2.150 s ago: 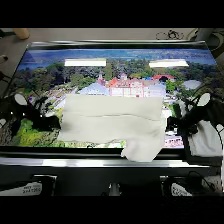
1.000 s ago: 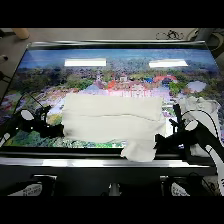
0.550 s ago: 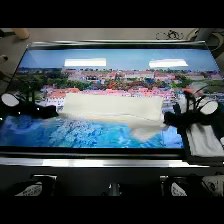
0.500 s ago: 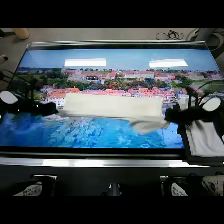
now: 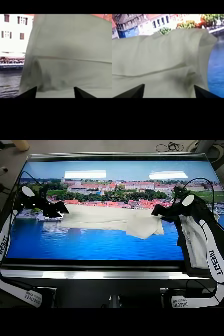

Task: Fold the shirts.

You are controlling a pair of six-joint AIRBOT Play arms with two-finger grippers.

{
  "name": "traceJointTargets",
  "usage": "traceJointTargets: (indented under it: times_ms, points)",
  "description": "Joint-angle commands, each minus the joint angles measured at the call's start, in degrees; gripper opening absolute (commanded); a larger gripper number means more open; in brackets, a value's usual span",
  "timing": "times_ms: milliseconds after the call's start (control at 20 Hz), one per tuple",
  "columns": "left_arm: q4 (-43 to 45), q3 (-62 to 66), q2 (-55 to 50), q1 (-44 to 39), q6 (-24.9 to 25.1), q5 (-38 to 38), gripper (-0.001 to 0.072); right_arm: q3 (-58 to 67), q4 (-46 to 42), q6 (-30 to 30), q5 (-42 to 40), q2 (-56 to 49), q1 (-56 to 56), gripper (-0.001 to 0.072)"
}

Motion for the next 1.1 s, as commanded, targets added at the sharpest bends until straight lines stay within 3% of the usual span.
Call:
traceJointTargets:
  times_ms: [0,100,200,400,450,500,550,600,650,700,750,1050]
  points:
    - [-1.1,5.7,-2.4,1.0,2.3,-2.6,0.0600,2.8,-6.7,0.2,1.9,-0.5,0.5,0.0701]
    - [-1.1,6.7,-0.1,1.4,2.4,-3.7,0.0597,2.8,-11.1,-0.1,9.6,-1.9,0.5,0.0705]
    - [-1.3,6.7,2.3,0.9,2.4,-4.8,0.0596,2.8,-5.4,-4.9,16.5,-5.8,0.5,0.0705]
    - [-1.3,6.7,7.0,-1.2,2.4,-6.4,0.0595,2.8,3.1,-4.2,14.6,-10.6,0.6,0.0696]
    - [-1.3,6.7,7.8,-2.0,2.4,-6.4,0.0595,2.8,4.1,-3.3,14.3,-10.9,0.6,0.0656]
    - [-1.4,6.7,8.4,-3.1,2.4,-6.4,0.0592,2.8,5.3,-2.8,14.1,-10.9,0.6,0.0407]
    - [-1.4,6.7,8.3,-4.5,2.4,-6.4,0.0579,3.2,6.1,-2.8,14.5,-10.7,0.6,0.0039]
    - [-1.4,6.4,8.2,-6.1,2.4,-6.3,0.0576,4.2,7.0,-3.3,16.6,-10.0,0.6,0.0024]
    - [-1.4,5.9,7.8,-8.2,2.4,-5.7,0.0420,5.8,7.0,-4.6,18.3,-8.5,0.6,0.0024]
    - [-1.5,4.9,7.5,-10.5,2.4,-4.2,0.0095,7.5,6.9,-5.1,19.5,-6.1,0.6,0.0024]
    - [-2.9,3.3,7.0,-13.3,2.6,-1.4,0.0028,9.6,7.0,-4.4,20.3,-3.1,0.6,0.0024]
    - [-29.2,-2.3,-2.7,-29.2,2.8,16.2,0.0028,16.2,9.0,2.0,29.7,12.9,1.4,0.0025]
